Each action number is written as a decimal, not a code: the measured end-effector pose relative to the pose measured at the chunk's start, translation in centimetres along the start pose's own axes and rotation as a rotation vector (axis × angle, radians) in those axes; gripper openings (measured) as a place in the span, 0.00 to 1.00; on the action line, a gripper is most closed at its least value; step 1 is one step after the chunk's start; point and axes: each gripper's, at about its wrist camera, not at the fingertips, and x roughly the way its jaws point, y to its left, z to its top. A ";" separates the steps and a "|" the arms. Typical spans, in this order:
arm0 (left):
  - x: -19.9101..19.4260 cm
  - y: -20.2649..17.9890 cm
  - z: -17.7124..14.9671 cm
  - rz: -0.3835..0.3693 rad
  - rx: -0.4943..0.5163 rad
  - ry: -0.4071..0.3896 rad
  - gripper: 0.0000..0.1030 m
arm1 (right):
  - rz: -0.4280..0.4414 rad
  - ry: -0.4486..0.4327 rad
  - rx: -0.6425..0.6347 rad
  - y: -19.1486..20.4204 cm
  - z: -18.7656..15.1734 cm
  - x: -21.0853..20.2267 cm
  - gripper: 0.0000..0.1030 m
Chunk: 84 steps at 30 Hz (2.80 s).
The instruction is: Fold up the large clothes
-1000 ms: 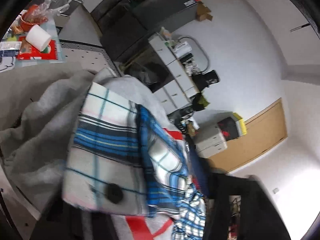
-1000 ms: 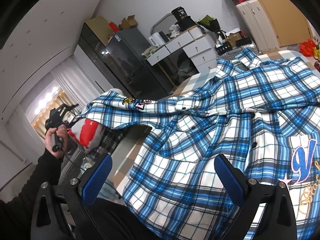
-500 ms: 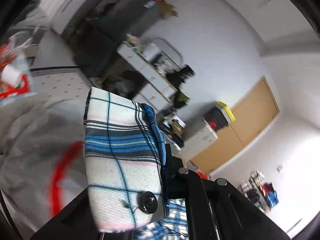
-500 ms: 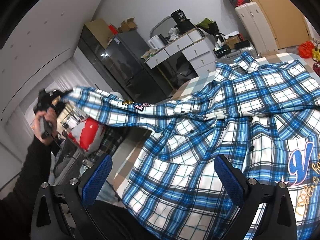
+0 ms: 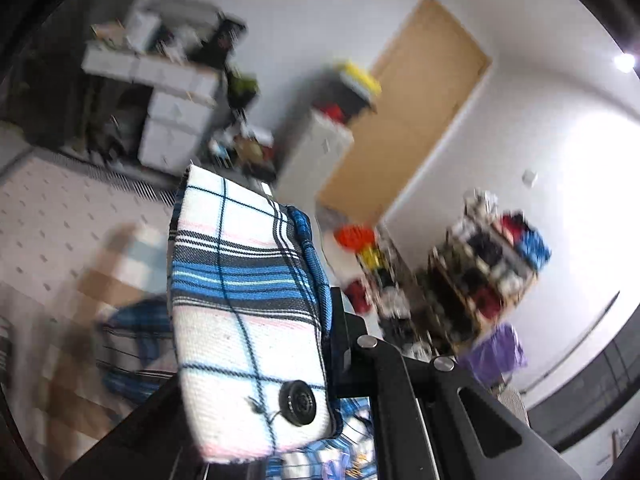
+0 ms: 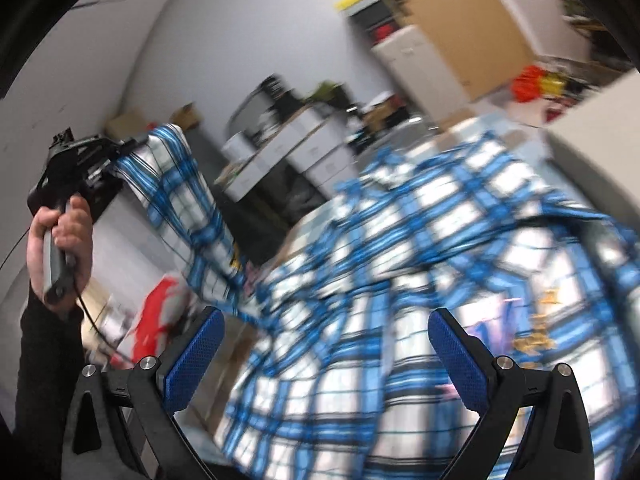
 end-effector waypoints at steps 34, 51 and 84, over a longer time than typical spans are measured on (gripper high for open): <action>4.5 5.9 -12.7 -0.005 -0.019 0.410 0.81 | -0.350 0.088 0.115 -8.6 1.6 2.8 1.00; 0.3 13.1 -13.4 0.071 -0.108 0.247 0.81 | -0.702 0.416 -0.512 -3.2 5.9 20.0 0.11; -20.0 -4.2 -13.1 0.091 0.220 -0.032 0.81 | -0.239 -0.161 -0.340 6.0 5.4 -5.5 1.00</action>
